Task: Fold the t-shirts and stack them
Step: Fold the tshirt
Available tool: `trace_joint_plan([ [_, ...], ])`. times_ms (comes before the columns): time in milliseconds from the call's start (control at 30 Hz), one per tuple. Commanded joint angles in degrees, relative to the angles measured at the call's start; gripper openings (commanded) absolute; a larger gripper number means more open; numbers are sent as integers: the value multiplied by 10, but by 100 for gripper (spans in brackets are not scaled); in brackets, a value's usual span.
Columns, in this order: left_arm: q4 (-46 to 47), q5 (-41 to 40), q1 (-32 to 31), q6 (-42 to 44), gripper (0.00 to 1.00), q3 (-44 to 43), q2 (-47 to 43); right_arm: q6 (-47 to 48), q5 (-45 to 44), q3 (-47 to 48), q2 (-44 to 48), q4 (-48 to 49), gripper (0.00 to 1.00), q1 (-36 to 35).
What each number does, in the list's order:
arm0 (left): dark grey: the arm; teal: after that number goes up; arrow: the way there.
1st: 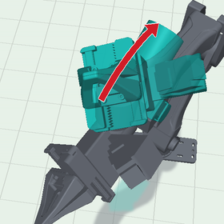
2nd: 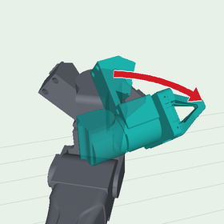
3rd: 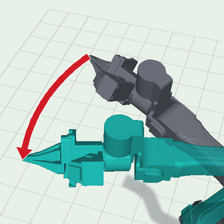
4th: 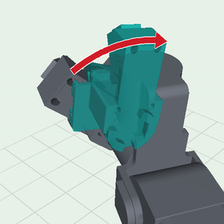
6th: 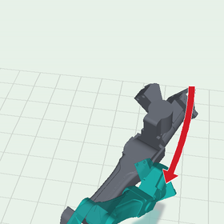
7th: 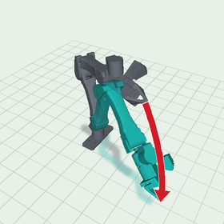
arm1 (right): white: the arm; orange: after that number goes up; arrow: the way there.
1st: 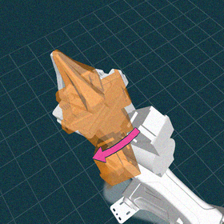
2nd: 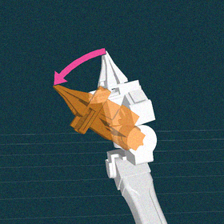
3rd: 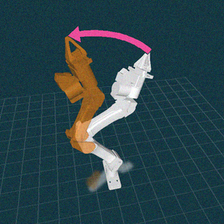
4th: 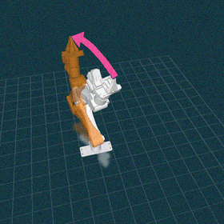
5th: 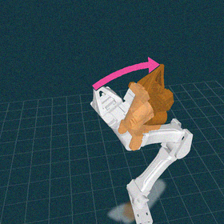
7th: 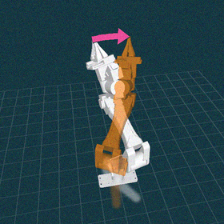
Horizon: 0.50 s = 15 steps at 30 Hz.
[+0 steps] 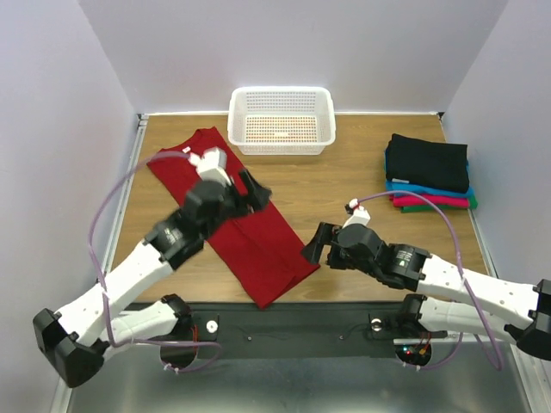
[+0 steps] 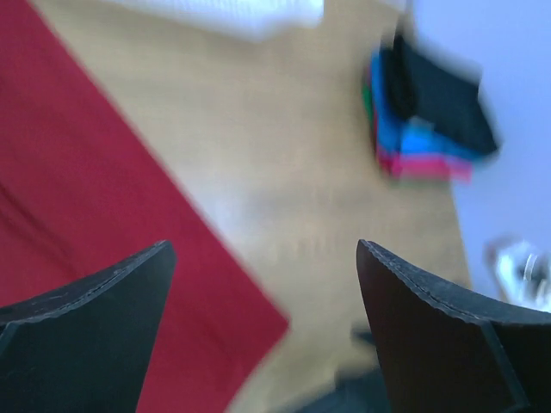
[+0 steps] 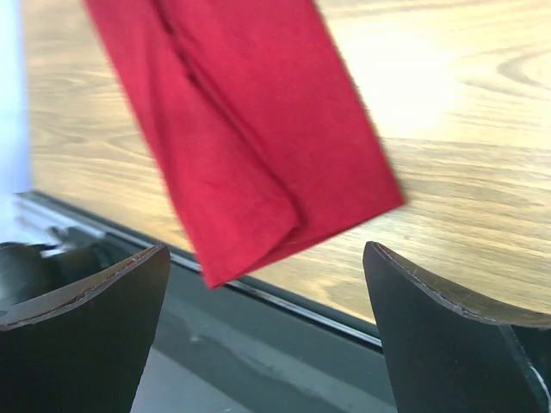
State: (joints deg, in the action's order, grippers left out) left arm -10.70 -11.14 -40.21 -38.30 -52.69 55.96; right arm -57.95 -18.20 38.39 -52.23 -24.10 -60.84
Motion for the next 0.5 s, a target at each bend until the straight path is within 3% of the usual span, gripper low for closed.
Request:
trace_joint_plan([
  [0, -28, -39, -125, -125, 98, 109, -26, -6, -13, 8, -33, -38, 100, 4],
  [200, -48, -78, -343, -261, 98, 181, -48, -23, -28, 2, -69, -47, 100, 22],
  [333, -109, -90, -414, -294, 97, 158, 28, -21, -5, 1, -98, -46, 100, 55],
  [467, -195, -128, -443, -331, 96, 130, 106, -17, 8, 4, -118, -46, 100, 73],
])
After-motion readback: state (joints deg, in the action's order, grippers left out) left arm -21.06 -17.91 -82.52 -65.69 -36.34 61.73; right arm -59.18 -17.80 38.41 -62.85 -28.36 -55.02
